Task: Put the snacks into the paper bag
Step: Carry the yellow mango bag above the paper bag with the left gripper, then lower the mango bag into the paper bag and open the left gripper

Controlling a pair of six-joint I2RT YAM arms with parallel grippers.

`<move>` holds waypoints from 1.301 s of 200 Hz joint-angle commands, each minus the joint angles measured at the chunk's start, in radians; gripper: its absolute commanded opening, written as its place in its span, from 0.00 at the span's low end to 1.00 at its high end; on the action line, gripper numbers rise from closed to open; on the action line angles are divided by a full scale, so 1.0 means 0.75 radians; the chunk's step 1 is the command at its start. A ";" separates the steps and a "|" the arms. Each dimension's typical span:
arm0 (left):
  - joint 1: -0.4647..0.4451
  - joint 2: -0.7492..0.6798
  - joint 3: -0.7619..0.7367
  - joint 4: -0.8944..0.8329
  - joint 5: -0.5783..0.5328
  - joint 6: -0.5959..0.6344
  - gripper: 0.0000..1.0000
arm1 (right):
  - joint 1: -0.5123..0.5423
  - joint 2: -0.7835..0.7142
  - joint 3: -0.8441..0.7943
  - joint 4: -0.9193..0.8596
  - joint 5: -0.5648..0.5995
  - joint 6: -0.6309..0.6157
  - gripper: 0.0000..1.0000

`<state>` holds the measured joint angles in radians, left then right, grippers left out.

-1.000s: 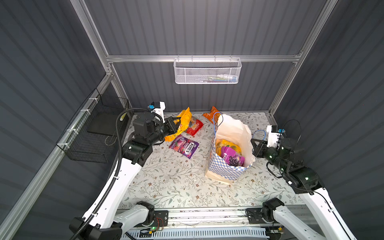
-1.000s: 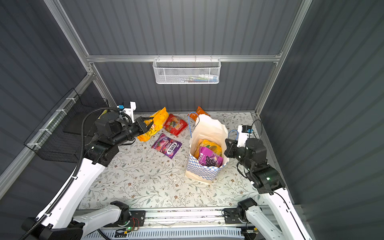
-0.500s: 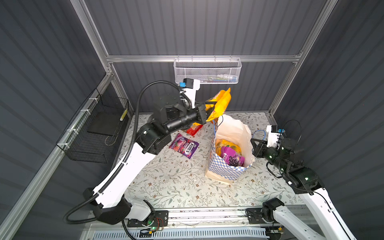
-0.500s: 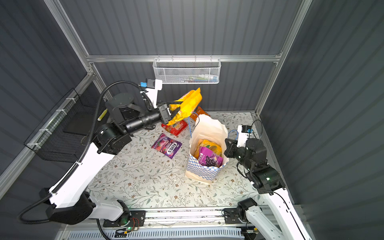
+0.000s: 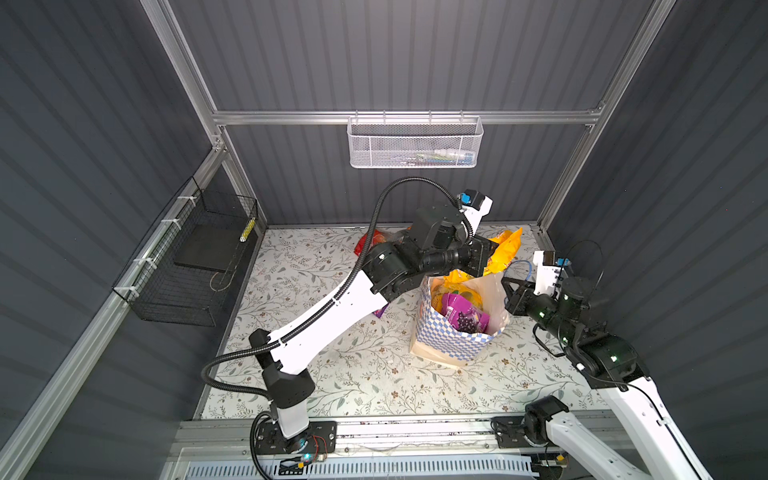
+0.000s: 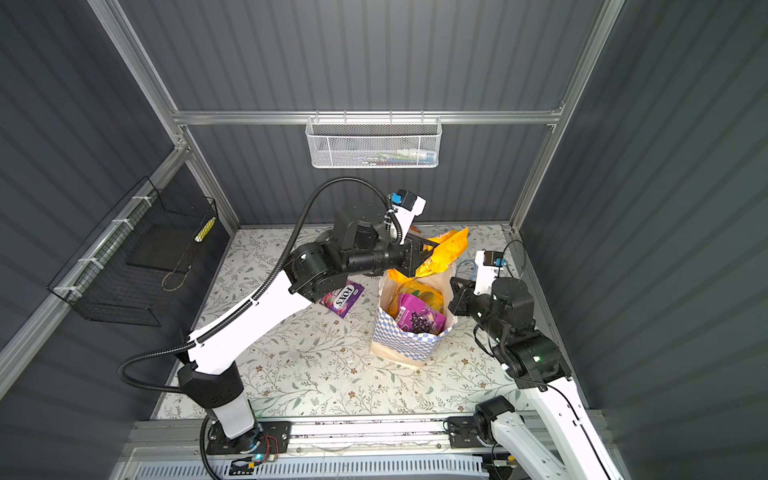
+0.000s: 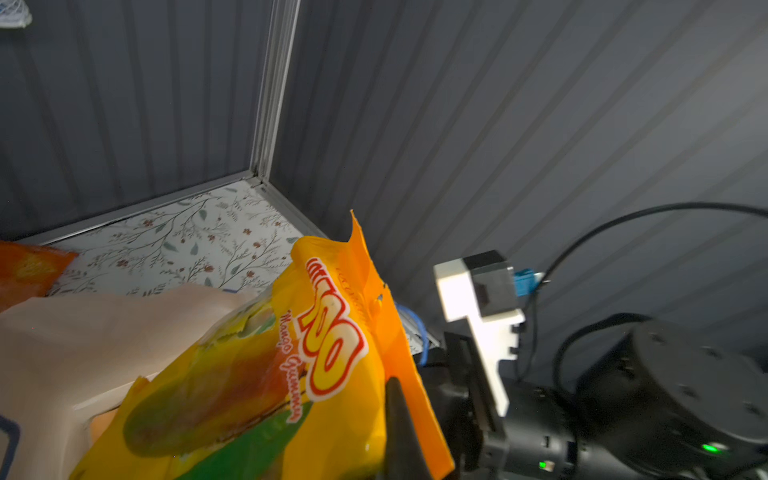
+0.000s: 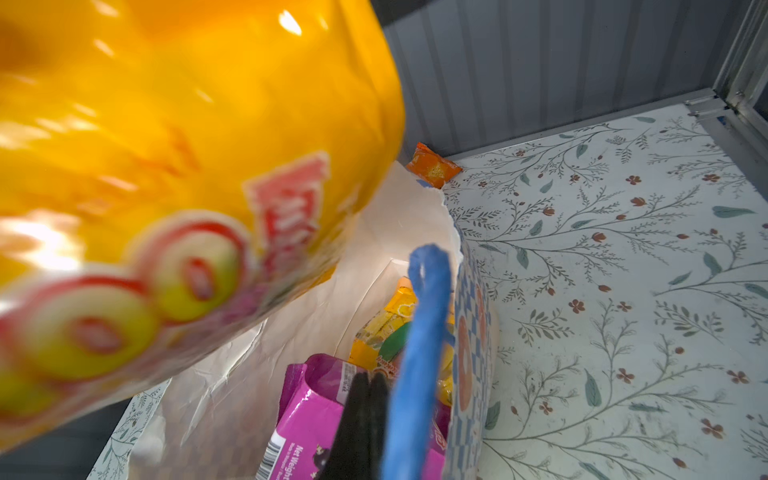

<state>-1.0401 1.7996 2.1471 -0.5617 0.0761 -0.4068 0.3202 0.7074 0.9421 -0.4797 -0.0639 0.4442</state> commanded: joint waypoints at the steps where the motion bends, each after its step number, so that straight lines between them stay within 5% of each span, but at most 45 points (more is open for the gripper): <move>1: 0.006 -0.034 0.014 0.082 -0.101 0.080 0.00 | -0.003 -0.013 -0.010 0.004 0.004 -0.011 0.00; 164: 0.006 0.246 -0.007 -0.163 -0.305 0.371 0.00 | -0.003 -0.004 -0.010 0.000 0.013 -0.012 0.00; 260: 0.008 0.414 -0.032 -0.133 -0.340 0.336 0.00 | -0.002 -0.004 -0.010 0.000 0.006 -0.013 0.00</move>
<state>-1.0336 2.0880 2.0869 -0.7097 -0.1654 -0.1570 0.3202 0.7059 0.9421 -0.4801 -0.0631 0.4442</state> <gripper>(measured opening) 0.047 0.046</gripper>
